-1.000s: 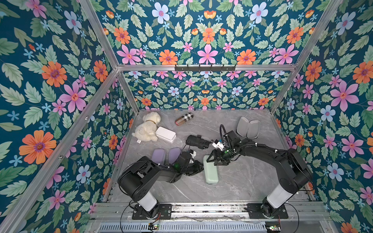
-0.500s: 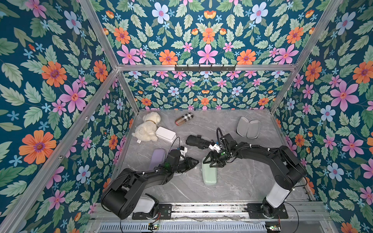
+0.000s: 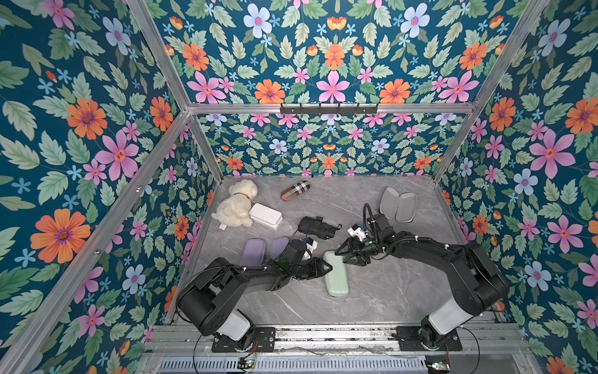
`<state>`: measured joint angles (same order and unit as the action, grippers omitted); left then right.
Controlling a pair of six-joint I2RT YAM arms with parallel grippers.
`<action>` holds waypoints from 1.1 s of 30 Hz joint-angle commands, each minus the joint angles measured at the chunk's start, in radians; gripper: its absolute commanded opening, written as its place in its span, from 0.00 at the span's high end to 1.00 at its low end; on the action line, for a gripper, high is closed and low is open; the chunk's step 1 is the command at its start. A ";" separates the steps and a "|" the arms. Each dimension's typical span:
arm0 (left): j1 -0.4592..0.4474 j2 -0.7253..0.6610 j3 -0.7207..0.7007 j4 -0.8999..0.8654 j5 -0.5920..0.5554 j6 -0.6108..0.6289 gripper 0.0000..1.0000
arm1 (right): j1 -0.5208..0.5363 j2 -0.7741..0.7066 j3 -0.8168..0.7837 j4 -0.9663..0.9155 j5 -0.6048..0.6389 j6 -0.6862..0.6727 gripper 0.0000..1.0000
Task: Put umbrellas into zippered umbrella sleeves
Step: Close the umbrella sleeve at the center of the board, then zip the zipper on the umbrella sleeve.
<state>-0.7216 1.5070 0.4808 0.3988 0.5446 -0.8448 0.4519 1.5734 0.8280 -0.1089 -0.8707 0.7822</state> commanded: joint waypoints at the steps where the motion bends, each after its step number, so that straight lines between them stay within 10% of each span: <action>1: 0.002 0.003 0.021 -0.106 -0.034 0.070 0.50 | -0.001 -0.040 -0.014 -0.233 0.126 -0.131 0.36; 10: 0.001 -0.034 0.057 -0.348 -0.072 0.132 0.39 | 0.091 -0.064 -0.104 -0.161 0.179 -0.054 0.41; 18: 0.004 0.032 0.036 -0.133 -0.013 0.046 0.38 | 0.137 0.055 -0.091 0.046 0.128 0.031 0.52; 25: 0.094 0.103 0.187 -0.324 -0.033 0.231 0.40 | 0.154 0.143 -0.057 0.326 0.024 0.209 0.58; 33: 0.102 0.169 0.267 -0.465 -0.028 0.339 0.39 | 0.082 -0.077 -0.058 -0.214 0.367 -0.264 0.40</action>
<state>-0.6197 1.6611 0.7410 0.0650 0.5529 -0.5770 0.5289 1.5543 0.7658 -0.0982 -0.6991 0.7513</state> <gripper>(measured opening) 0.604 0.594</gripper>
